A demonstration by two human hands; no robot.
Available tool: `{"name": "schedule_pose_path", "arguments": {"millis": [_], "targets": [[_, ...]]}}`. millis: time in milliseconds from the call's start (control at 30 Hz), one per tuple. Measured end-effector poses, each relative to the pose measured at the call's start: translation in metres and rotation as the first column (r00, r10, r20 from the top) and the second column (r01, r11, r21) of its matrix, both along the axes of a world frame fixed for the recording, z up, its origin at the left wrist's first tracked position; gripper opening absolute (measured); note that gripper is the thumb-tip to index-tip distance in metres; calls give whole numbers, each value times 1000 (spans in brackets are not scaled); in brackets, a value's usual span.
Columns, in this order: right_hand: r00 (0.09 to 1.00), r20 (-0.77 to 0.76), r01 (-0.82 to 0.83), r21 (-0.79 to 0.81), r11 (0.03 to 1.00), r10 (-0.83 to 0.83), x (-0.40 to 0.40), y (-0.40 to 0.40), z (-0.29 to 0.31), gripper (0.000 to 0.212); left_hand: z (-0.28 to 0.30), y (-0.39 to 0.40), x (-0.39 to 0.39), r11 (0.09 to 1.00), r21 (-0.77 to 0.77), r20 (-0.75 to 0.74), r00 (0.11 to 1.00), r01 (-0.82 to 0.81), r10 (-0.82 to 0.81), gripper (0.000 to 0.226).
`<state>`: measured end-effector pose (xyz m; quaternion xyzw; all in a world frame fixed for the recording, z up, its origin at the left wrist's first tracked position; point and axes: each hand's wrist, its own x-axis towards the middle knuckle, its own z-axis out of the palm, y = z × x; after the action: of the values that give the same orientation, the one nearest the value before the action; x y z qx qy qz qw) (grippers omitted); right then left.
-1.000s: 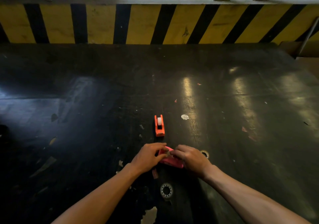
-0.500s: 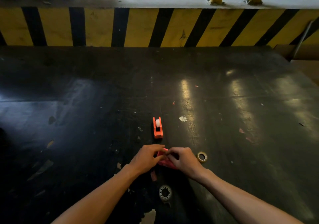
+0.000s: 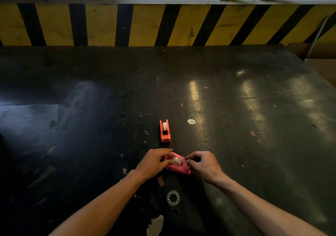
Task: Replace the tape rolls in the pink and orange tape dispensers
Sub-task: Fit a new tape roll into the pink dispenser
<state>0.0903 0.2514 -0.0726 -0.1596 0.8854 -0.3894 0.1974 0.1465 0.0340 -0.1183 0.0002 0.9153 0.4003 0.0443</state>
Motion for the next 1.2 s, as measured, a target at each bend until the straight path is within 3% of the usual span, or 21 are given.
{"name": "schedule_pose_path", "arguments": {"millis": [333, 800, 900, 1000, 1200], "targets": [[993, -119, 14, 30, 999, -10, 15, 29, -8, 15, -2, 1, 2, 1000, 5, 23, 1000, -19, 19, 34], [978, -26, 207, -57, 977, -209, 46, 14, -37, 20, -4, 4, 4, 995, 71, 21, 997, -75, 73, 30], [939, 63, 342, -85, 936, -338, 57, 5, -42, 25, -5, 4, 5, 993, 82, 12, 996, -88, 87, 29], [889, 246, 423, -124, 897, -386, 66, -5, -44, 41, -7, 4, 5, 993, 75, 4, 996, -94, 94, 30], [784, 553, 440, -178, 880, -280, 60, -11, -34, 47, -7, 6, 8, 990, 91, 14, 994, -108, 107, 32]]}}
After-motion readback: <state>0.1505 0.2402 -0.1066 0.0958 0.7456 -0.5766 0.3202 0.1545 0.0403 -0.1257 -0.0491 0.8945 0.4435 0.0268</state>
